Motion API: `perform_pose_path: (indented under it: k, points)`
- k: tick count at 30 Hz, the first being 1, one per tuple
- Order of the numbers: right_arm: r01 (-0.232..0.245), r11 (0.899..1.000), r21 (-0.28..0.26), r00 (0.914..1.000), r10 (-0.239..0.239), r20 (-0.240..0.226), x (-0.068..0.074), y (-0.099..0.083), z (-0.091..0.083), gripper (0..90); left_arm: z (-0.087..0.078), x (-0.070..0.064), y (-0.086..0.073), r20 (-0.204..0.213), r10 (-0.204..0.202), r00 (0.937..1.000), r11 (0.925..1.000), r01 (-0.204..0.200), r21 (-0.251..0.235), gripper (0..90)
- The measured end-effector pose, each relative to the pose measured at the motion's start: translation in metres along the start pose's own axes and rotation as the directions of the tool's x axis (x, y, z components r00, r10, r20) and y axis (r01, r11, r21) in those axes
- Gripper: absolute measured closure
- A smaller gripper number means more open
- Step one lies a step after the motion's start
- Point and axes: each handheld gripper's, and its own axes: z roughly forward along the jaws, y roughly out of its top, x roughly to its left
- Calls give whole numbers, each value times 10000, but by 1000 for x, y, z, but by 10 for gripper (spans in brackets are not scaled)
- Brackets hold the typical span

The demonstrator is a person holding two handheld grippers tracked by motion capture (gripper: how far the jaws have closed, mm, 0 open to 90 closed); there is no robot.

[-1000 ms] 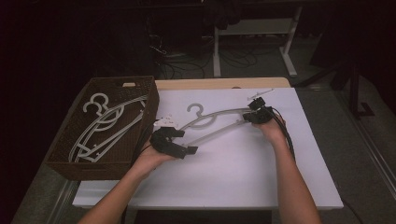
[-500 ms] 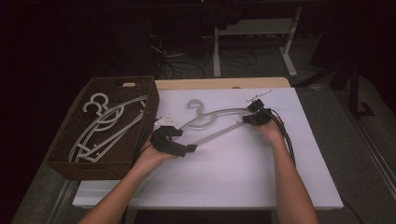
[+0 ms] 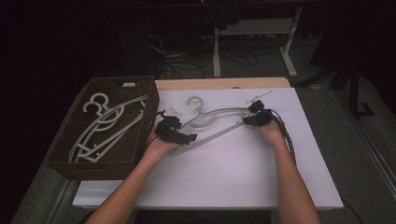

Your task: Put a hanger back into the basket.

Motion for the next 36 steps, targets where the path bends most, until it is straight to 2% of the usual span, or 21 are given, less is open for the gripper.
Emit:
perform_pose_path:
  k: [3,4,5,7,10,16,18,24,30,32,36]
  points:
    - [-62,10000,31,10000,62,-24,-1,-2,1,892,6,6,2,-247,-49,9997,9999,52,87,169]
    - [-48,10000,0,10000,48,-38,-1,-2,1,892,13,13,5,-655,90,9978,9996,-72,283,169]
    - [-20,10000,19,10000,20,13,0,-1,1,892,16,16,6,-822,124,9965,9993,-95,362,191]
    - [0,10000,51,10000,0,-4,-1,-1,1,892,23,22,8,-823,-95,9966,9987,136,495,206]
    - [-1,10000,52,10000,1,-2,-1,-1,1,892,27,27,10,-804,-287,9964,9985,323,432,206]
    - [39,9999,151,10000,-39,21,0,1,2,892,28,32,13,-909,-326,9953,9984,367,433,233]
    - [45,9999,145,10000,-45,34,0,1,2,892,28,33,13,-808,-359,9961,9983,395,435,239]
    - [18,9998,173,10000,-18,0,0,1,2,892,34,36,12,-786,-118,9968,9970,177,748,310]
    - [25,9999,166,10000,-25,-16,-1,0,2,892,44,36,9,-768,560,9955,9906,-458,1290,434]
    - [2,9999,157,10000,-1,-29,-1,0,2,892,46,36,9,-740,621,9953,9897,-518,1335,484]
    - [-22,9999,119,10000,23,-68,-1,0,2,892,50,34,8,-755,1040,9917,9845,-918,1498,581]
